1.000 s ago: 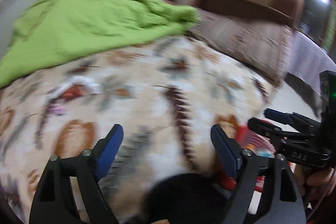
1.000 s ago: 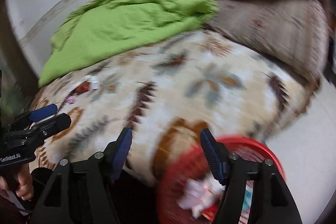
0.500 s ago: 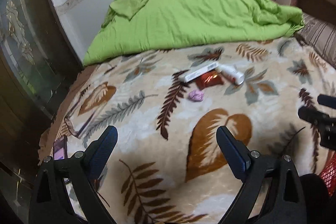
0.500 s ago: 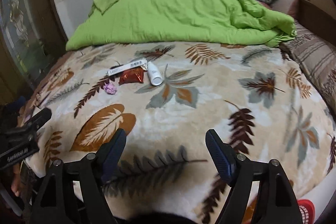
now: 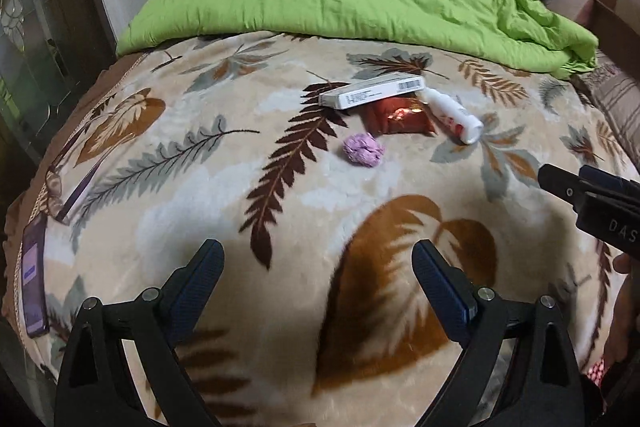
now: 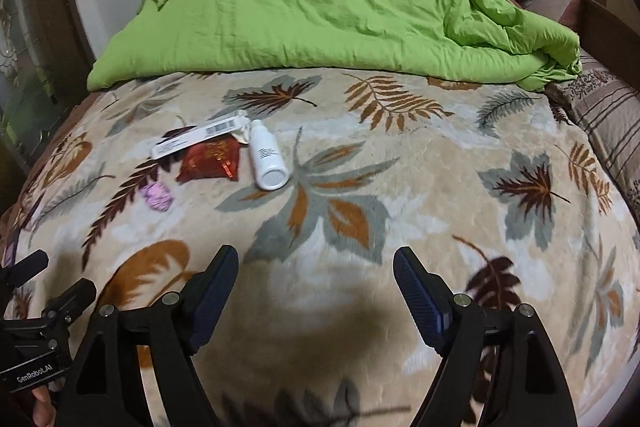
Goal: Collect trash
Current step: 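Move both open tools back above the remaining trash on the bed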
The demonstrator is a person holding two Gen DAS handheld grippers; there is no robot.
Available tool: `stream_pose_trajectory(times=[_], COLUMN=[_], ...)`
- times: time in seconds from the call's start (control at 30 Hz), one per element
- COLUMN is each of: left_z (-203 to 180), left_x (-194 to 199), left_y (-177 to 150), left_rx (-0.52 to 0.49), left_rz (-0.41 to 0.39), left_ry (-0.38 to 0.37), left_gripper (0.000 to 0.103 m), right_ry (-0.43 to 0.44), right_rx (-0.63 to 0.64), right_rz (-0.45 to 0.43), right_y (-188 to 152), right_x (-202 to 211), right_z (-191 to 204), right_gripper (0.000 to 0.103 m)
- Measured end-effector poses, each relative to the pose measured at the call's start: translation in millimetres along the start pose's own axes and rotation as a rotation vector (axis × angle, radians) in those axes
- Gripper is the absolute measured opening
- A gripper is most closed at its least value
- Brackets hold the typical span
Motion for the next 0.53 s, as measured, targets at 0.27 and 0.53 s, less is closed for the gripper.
stream_pose_trajectory(times=[0.27,0.53], left_z=[-4.3,-6.9], left_x=[-63.0,-88.3], left_y=[21.5,27.3], left_rx=[0.012,0.025], left_rz=[0.095,0.076], left_ry=[-0.013,0.003], left_gripper=[0.094,0.103], right_ry=[-0.061,-0.099], right_rx=[-0.020,0.000], right_rz=[0.004,0.102], right_y=[15.3,14.6], right_x=[-50.3,-92.2], right_z=[-19.8,-22.8], right_gripper=[0.088,0.103])
Point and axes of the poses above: each gripper's, at about its wrist camera, not at the fingertips, and x roughly against the way its jaws point, z to its left, y to its top, the point moved 4 cm from there along -x, roughly the way its jaws point, and after that the axes turned 6 degrees about x, right-handed, at the moved point
